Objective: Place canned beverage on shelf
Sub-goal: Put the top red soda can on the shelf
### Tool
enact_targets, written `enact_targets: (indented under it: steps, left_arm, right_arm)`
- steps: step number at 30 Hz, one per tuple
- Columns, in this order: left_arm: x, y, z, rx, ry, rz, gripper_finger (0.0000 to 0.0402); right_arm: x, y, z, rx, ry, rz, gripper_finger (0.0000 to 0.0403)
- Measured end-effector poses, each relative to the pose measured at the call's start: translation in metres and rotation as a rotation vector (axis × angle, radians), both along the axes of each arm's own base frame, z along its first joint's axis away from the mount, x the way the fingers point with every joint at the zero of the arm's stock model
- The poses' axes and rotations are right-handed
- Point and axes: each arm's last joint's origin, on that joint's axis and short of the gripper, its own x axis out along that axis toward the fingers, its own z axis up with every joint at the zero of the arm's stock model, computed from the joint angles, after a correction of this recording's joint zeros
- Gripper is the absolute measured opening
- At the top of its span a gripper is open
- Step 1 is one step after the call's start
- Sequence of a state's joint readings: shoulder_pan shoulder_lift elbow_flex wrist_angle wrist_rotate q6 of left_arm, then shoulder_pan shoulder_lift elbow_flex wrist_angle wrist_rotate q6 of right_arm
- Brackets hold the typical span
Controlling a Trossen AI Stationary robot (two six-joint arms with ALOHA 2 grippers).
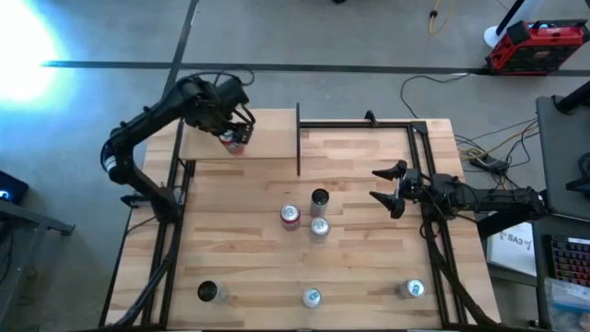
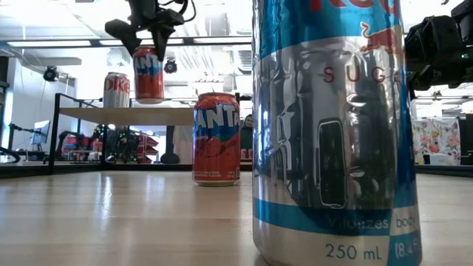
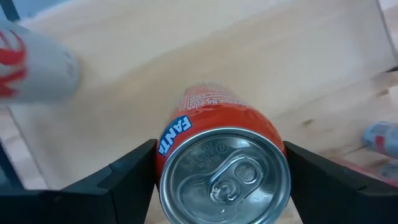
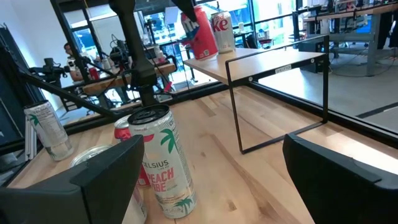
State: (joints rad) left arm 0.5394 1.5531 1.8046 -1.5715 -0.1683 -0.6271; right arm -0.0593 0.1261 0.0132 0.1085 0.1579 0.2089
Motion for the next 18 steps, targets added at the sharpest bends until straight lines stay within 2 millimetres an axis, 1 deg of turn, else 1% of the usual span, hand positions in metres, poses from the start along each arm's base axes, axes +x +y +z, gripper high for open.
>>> enact_targets:
  steps: [9,12,18]
  left_arm:
    - [-0.017,0.027,-0.005,-0.021,0.031,0.001,0.0290]
    - [-0.018,0.034,-0.008,-0.039,0.037,0.013,0.0291]
    - [-0.014,0.047,-0.017,-0.071,0.044,0.033,0.0291]
  right_arm:
    - [0.000,0.000,0.000,0.000,0.000,0.000,0.0368]
    - [0.000,0.000,0.000,0.000,0.000,0.000,0.0368]
    - [0.000,0.000,0.000,0.000,0.000,0.000,0.0368]
